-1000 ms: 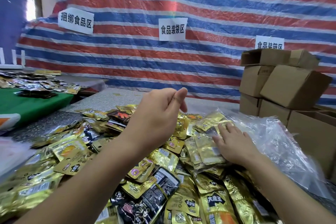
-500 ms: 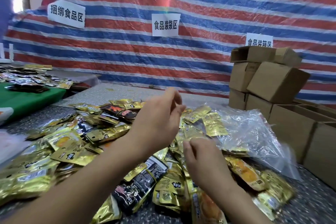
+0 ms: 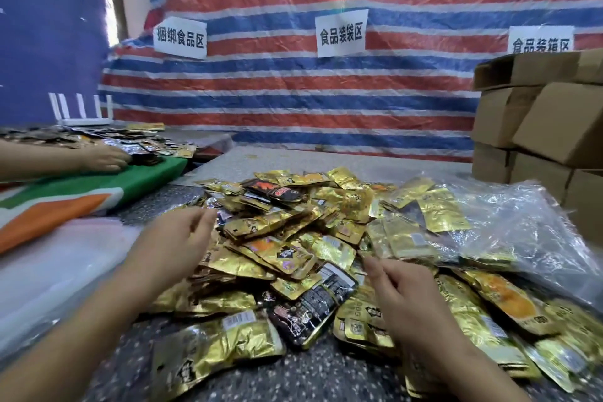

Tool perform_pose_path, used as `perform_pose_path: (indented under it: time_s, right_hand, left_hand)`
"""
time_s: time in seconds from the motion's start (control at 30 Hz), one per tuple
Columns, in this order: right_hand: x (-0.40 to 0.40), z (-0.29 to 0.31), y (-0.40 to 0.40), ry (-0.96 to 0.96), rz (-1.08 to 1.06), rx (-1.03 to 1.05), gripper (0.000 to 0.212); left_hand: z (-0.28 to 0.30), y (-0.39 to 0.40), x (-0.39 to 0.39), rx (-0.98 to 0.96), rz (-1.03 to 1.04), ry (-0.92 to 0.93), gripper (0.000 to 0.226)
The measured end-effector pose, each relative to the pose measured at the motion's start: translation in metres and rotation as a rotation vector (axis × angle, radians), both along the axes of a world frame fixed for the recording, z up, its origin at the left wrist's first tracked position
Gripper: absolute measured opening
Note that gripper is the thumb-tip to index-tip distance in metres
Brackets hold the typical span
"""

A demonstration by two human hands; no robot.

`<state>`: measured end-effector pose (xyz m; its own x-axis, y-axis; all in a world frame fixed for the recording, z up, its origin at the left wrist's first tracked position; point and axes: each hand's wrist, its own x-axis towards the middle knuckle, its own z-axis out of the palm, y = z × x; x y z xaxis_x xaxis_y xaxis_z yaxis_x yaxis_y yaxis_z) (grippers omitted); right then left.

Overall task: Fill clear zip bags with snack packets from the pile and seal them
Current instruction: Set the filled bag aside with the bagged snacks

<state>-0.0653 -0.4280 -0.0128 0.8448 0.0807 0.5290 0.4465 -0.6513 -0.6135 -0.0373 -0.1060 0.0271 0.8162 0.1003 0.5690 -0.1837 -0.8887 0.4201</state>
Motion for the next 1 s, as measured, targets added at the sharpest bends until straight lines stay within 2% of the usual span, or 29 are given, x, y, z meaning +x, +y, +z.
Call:
perform_pose_path:
  time_s: [0.07,0.2,0.33,0.4,0.63,0.83,0.9,1.0]
  right_hand:
    - [0.001,-0.001,-0.001,0.017,-0.010,0.055,0.062]
    - [-0.001,-0.006,0.008,0.055,0.015,0.019,0.068]
    - [-0.004,-0.006,0.014,0.125,0.024,0.018,0.061]
    - [-0.005,-0.006,0.013,0.148,0.033,0.019,0.060]
    - [-0.001,-0.007,0.012,0.133,0.030,0.011,0.061]
    - [-0.002,-0.005,0.012,0.142,0.018,-0.014,0.060]
    - [-0.002,-0.006,0.011,0.145,0.017,-0.014,0.061]
    - [-0.002,-0.007,0.011,0.123,0.035,0.022,0.061]
  left_hand:
    - [-0.006,0.044,0.015,0.089,0.169,0.100,0.038]
    - [-0.024,0.128,0.033,0.244,0.473,0.318,0.035]
    - [-0.052,0.165,0.034,0.302,0.605,0.504,0.046]
    - [-0.058,0.164,0.030,0.285,0.608,0.540,0.039]
    - [-0.054,0.157,0.027,0.353,0.597,0.493,0.017]
    - [-0.050,0.151,0.026,0.132,0.562,0.419,0.030]
    - [-0.043,0.146,0.021,0.083,0.521,0.301,0.036]
    - [-0.020,0.108,0.010,0.050,0.424,-0.007,0.046]
